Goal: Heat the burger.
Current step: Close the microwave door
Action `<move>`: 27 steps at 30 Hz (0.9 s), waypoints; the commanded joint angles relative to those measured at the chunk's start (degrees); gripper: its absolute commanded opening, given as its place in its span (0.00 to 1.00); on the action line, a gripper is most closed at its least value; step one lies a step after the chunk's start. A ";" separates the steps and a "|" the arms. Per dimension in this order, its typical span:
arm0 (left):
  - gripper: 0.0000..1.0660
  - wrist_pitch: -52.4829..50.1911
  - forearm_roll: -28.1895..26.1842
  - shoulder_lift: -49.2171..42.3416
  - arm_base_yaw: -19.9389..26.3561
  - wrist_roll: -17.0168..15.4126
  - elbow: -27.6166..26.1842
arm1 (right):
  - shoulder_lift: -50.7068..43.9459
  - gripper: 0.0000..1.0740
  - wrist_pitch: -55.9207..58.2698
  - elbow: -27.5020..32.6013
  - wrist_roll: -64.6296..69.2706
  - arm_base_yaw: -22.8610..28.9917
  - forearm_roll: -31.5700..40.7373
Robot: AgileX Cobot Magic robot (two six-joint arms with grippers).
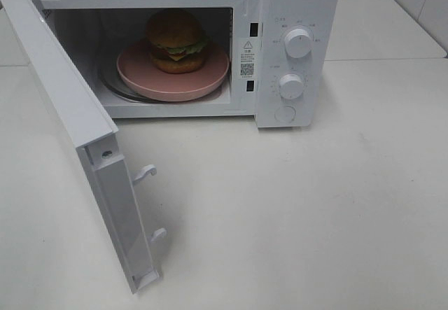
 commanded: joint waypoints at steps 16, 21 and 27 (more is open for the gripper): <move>0.92 -1.32 -1.43 -0.97 0.17 -0.40 -0.40 | -1.43 0.71 -0.29 0.17 -0.11 -0.46 0.17; 0.92 -7.22 -1.32 -0.97 0.17 -0.40 -1.43 | -1.43 0.71 -0.29 0.17 -0.11 -0.46 0.17; 0.82 -12.72 -1.03 1.89 0.17 -0.40 -1.43 | -1.43 0.71 -0.29 0.17 -0.11 -0.46 0.17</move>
